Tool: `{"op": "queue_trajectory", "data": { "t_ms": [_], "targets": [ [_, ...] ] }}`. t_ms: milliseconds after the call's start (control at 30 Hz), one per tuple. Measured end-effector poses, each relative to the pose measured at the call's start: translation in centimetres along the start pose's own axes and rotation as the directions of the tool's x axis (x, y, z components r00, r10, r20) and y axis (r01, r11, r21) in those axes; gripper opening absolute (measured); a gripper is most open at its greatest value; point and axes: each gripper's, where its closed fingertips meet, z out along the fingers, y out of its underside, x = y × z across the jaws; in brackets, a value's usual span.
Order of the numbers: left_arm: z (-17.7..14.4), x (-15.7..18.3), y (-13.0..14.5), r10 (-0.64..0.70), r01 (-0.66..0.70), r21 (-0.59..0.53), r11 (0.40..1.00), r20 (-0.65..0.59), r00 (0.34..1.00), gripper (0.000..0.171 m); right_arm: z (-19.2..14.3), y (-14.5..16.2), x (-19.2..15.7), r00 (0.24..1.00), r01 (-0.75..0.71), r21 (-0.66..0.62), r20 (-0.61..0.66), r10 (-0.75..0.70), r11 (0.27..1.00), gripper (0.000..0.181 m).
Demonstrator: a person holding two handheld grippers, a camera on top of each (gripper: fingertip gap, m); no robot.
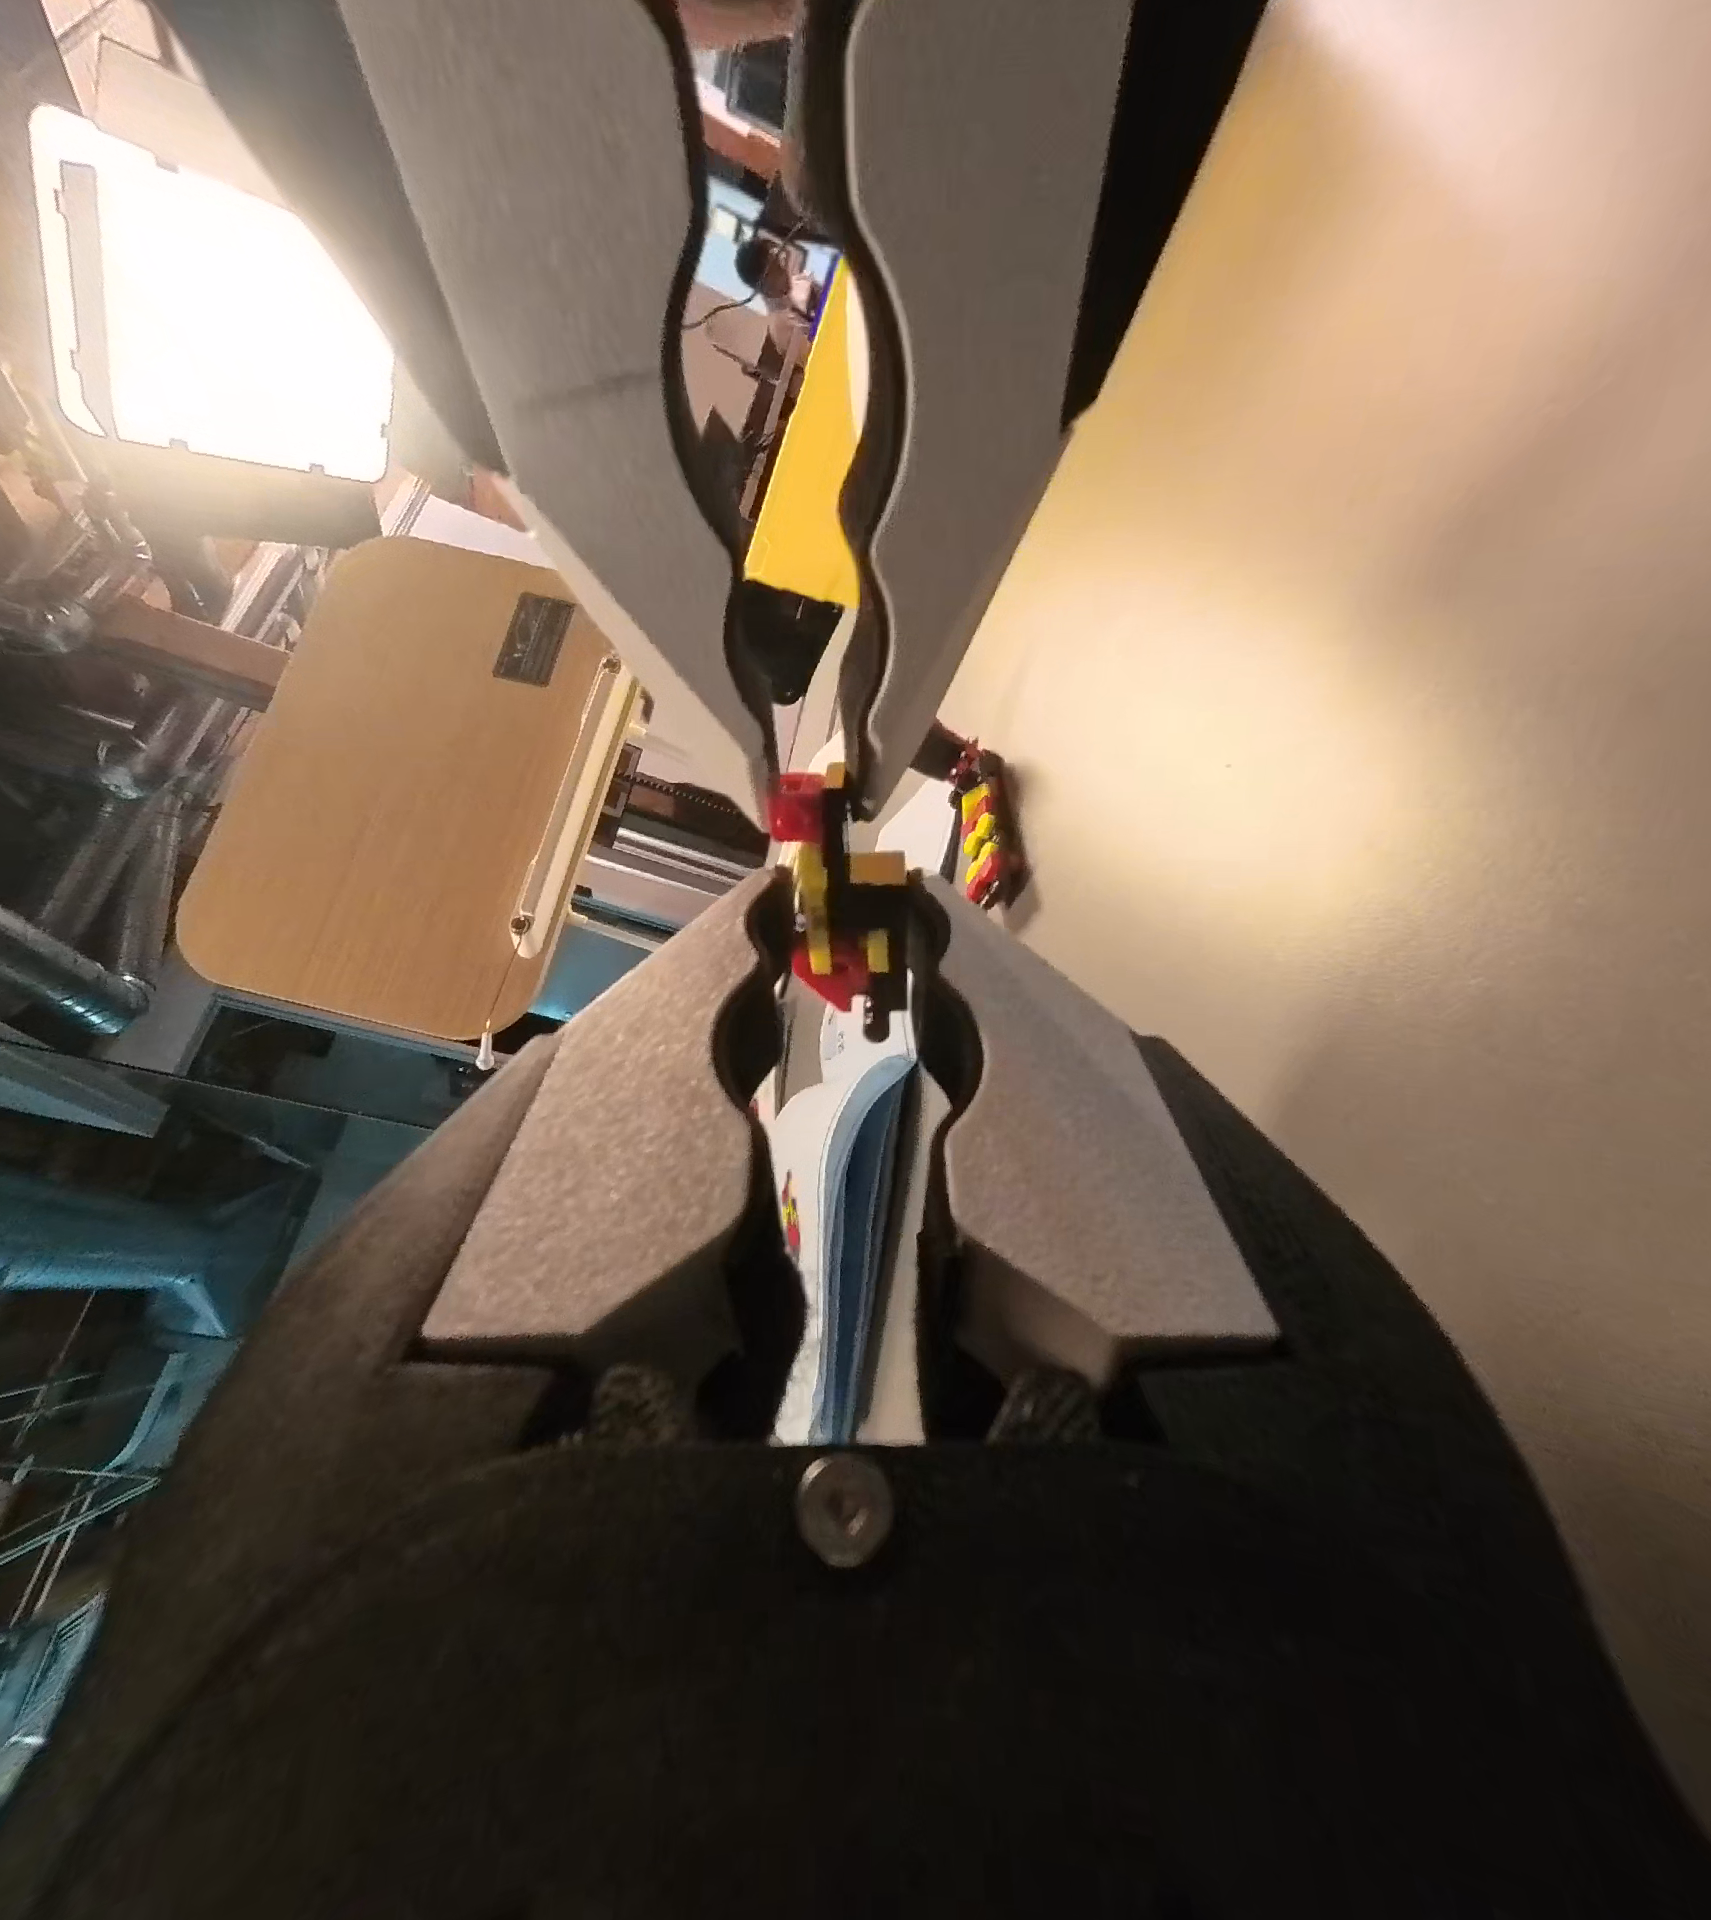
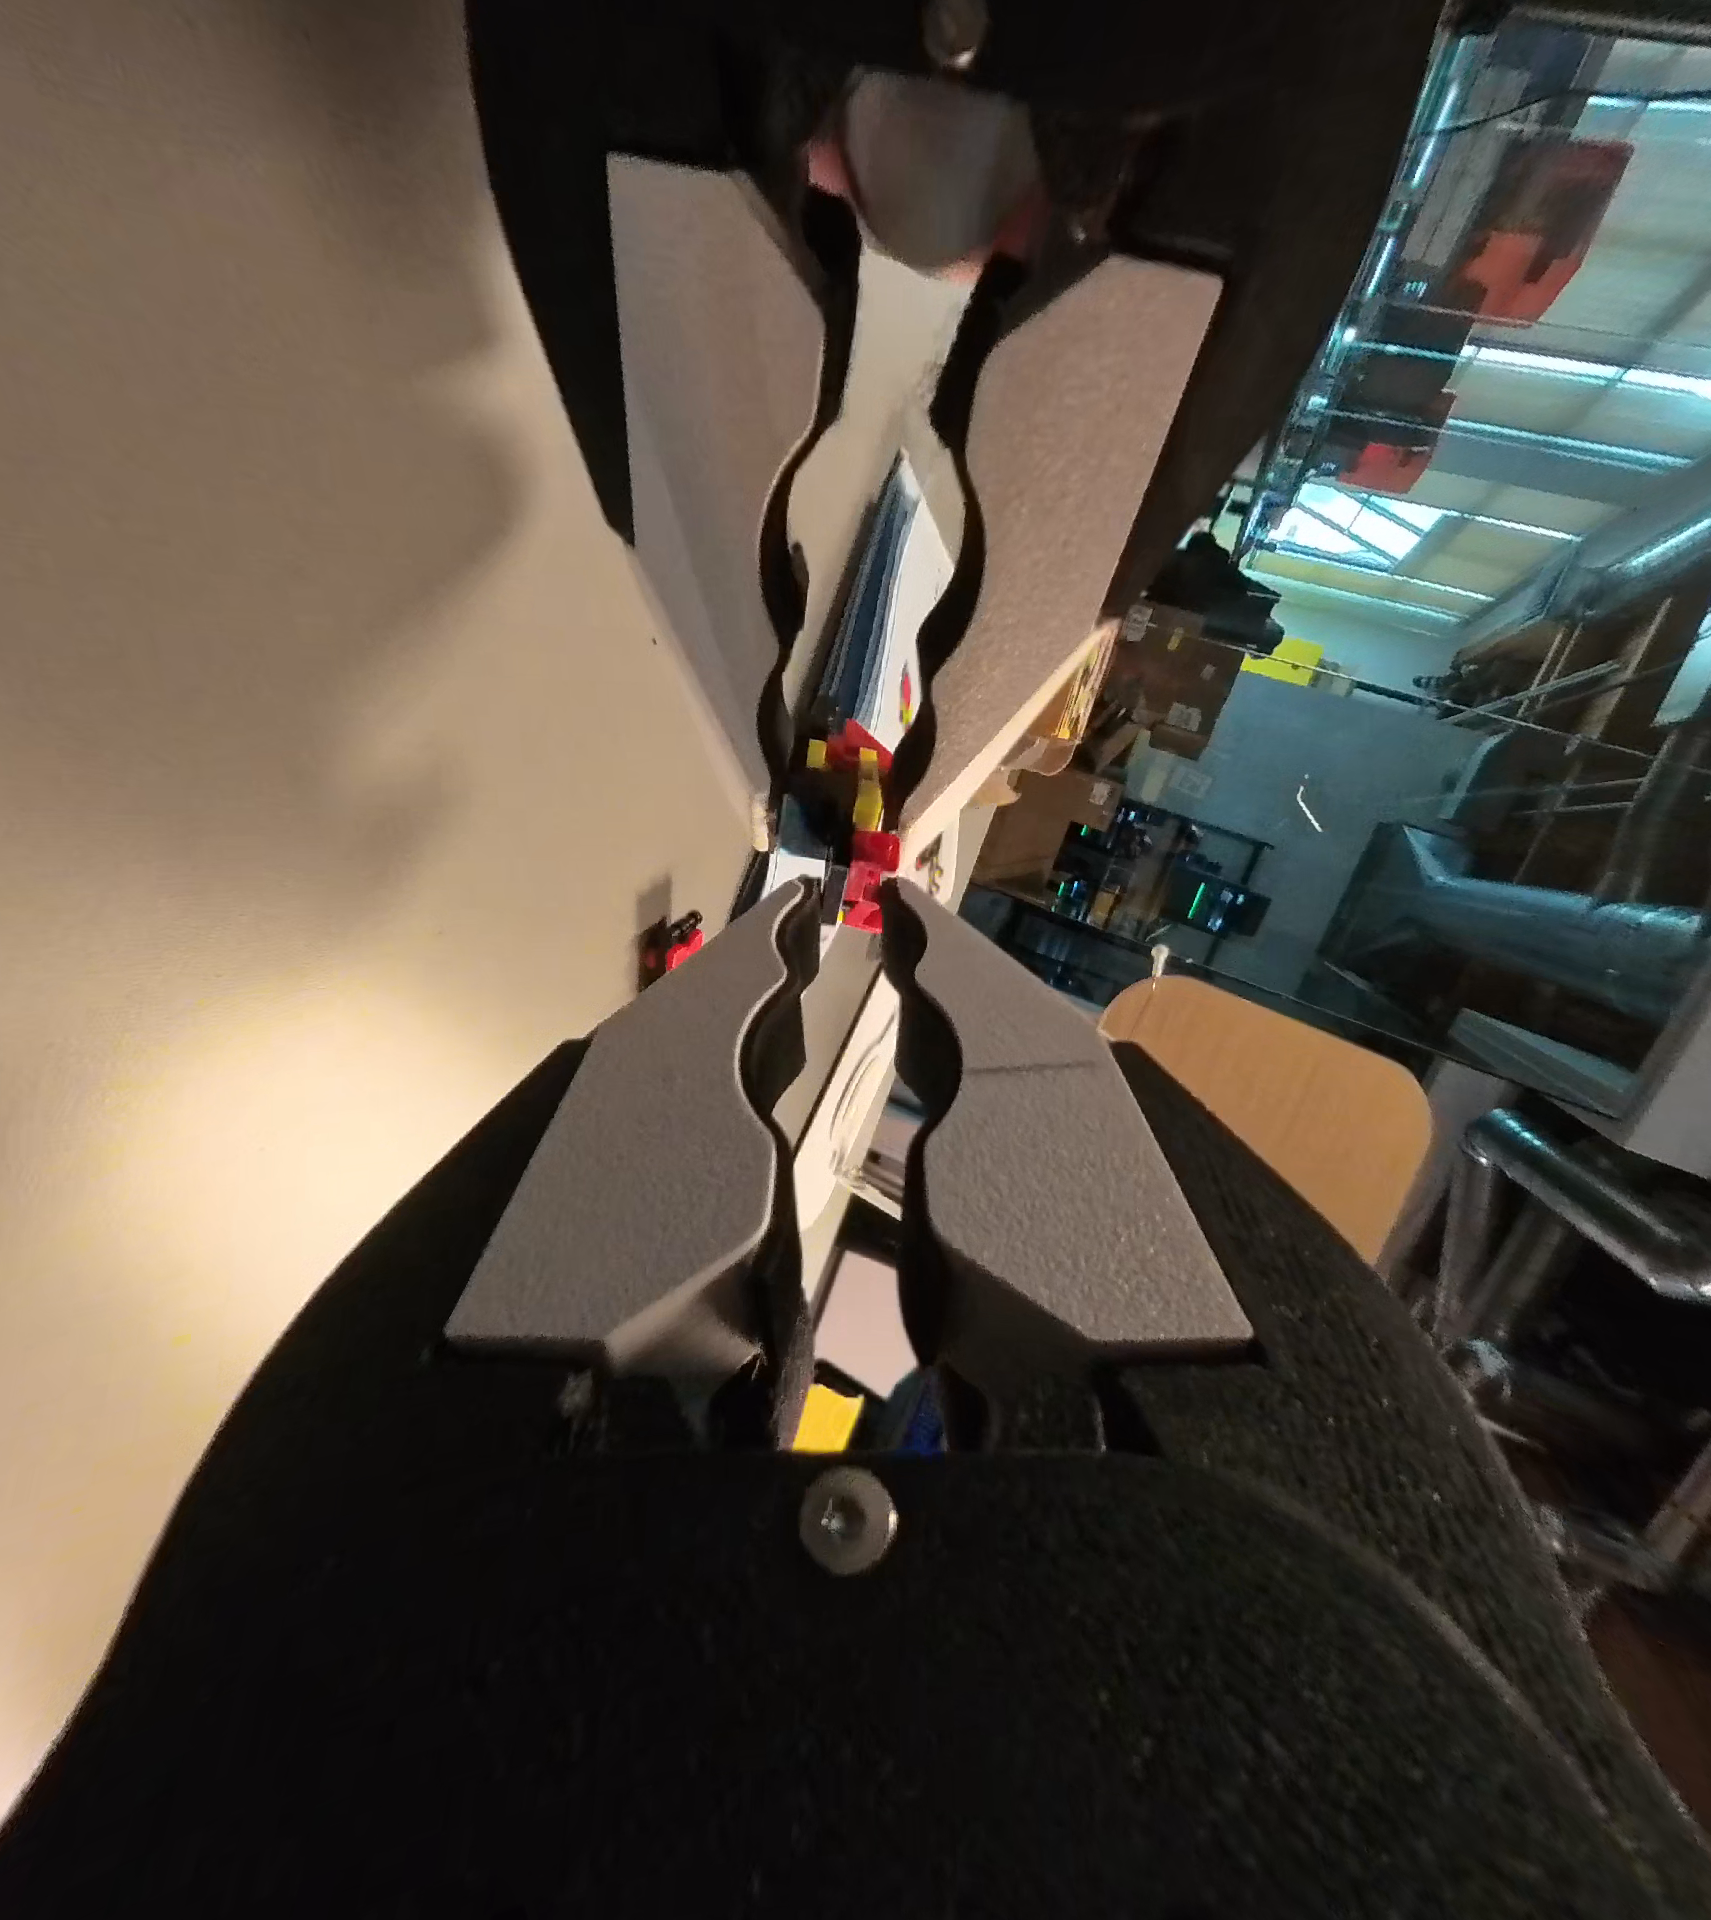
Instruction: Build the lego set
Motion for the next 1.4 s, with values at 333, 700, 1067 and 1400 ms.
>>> {"op": "queue_trajectory", "data": {
  "t_ms": [333,700,1067,1400],
  "targets": [
    [0.0,0.6,-0.1,0.044,-0.045,-0.026,0.999,-0.023,0.999,0.020,0.1,0.3,-0.7,0.993,0.117,-0.039,-0.017,-0.118,0.992,0.010],
    [-0.5,1.8,-1.9,0.054,-0.049,0.060,0.997,-0.083,0.995,0.021,-1.2,0.1,-1.7,0.989,-0.143,0.151,0.071,0.133,0.978,0.008],
    [-0.4,2.5,-1.7,0.107,-0.106,0.021,0.994,-0.102,0.989,0.020,-1.0,0.3,-2.6,0.999,-0.035,0.086,0.016,0.034,0.996,0.008],
    [-0.3,2.6,-1.9,0.097,-0.093,0.036,0.995,-0.109,0.989,0.019,-1.1,0.3,-2.7,0.997,-0.067,0.111,0.055,0.061,0.992,0.009]
  ]
}}
